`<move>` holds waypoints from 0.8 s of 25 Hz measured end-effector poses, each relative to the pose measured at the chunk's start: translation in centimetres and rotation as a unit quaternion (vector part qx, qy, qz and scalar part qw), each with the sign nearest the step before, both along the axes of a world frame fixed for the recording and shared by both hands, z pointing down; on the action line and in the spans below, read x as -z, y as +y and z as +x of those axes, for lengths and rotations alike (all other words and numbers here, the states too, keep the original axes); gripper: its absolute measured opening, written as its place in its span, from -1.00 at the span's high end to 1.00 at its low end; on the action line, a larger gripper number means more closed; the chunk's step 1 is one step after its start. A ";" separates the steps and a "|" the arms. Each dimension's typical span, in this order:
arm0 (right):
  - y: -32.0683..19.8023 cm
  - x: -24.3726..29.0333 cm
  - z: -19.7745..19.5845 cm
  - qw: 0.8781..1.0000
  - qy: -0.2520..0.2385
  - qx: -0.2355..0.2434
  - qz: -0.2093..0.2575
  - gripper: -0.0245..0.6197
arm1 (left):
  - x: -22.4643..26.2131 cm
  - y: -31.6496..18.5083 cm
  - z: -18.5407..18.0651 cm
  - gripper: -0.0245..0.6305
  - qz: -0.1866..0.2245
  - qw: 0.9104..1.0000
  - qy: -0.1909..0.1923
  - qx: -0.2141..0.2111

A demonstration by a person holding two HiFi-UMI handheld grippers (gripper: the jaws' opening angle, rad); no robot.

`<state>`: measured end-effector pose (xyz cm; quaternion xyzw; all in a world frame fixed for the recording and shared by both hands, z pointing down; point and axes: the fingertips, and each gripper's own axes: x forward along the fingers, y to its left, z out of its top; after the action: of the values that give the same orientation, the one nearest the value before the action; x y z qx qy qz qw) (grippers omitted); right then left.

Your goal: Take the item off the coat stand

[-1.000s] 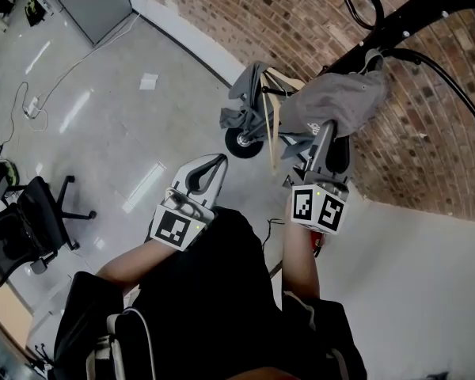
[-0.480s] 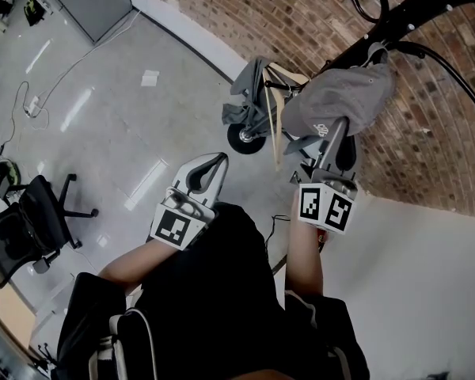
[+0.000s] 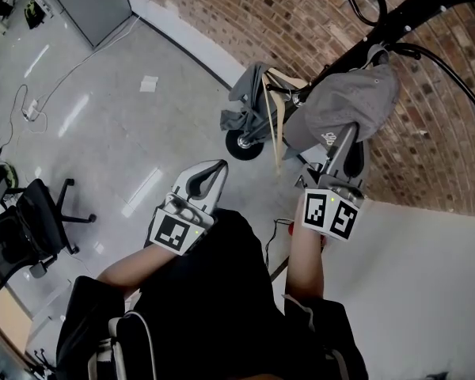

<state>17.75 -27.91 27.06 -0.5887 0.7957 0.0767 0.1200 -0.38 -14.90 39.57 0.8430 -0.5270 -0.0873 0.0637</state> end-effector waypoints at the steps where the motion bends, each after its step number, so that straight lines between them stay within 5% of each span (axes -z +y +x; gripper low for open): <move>1: 0.3 0.1 -0.1 1.000 -0.001 0.000 0.002 0.85 | -0.2 0.2 -0.1 0.87 -0.001 1.000 -0.001 -0.002; 7: 1.1 1.2 -0.2 1.000 0.000 -0.012 0.012 0.85 | 1.7 -0.1 -1.2 0.87 0.011 1.000 0.016 0.000; 20: 2.6 4.2 0.9 0.998 0.009 -0.050 0.030 0.85 | 1.0 0.8 0.4 0.87 -0.002 0.998 -0.002 -0.064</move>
<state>18.65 -25.33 22.87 -0.6234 0.7636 0.1115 0.1264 -0.03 -14.06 38.54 0.8751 -0.4721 -0.0797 0.0700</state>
